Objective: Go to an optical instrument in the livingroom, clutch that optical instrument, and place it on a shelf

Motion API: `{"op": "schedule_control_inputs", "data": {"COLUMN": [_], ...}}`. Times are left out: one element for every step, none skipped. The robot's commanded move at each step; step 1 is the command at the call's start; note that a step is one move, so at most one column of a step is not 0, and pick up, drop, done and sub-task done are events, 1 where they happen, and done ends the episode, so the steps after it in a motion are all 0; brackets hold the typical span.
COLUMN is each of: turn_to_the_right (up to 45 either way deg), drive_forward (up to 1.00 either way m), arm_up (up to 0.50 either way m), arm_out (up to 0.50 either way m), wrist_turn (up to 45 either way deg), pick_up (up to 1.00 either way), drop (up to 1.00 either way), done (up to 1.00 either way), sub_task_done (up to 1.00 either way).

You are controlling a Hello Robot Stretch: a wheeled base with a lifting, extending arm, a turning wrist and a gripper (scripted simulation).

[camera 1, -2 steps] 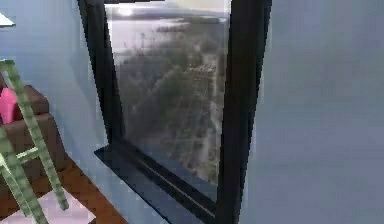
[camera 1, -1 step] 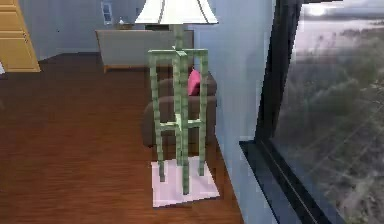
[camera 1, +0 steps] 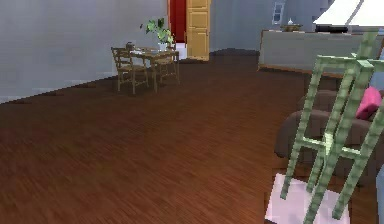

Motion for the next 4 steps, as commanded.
{"op": "schedule_control_inputs", "data": {"turn_to_the_right": [0.0, -6.0, 0.0, 21.0], "drive_forward": [0.25, 0.0, 0.95, 0.0], "arm_up": [0.0, 0.0, 0.0, 0.0], "arm_out": [0.0, 0.0, 0.0, 0.0], "wrist_turn": [0.0, 0.0, 0.0, 0.0], "pick_up": [0.0, 0.0, 0.0, 0.0], "drop": [0.0, 0.0, 0.0, 0.0], "done": [0.0, 0.0, 0.0, 0.0], "sub_task_done": [0.0, 0.0, 0.0, 0.0]}}
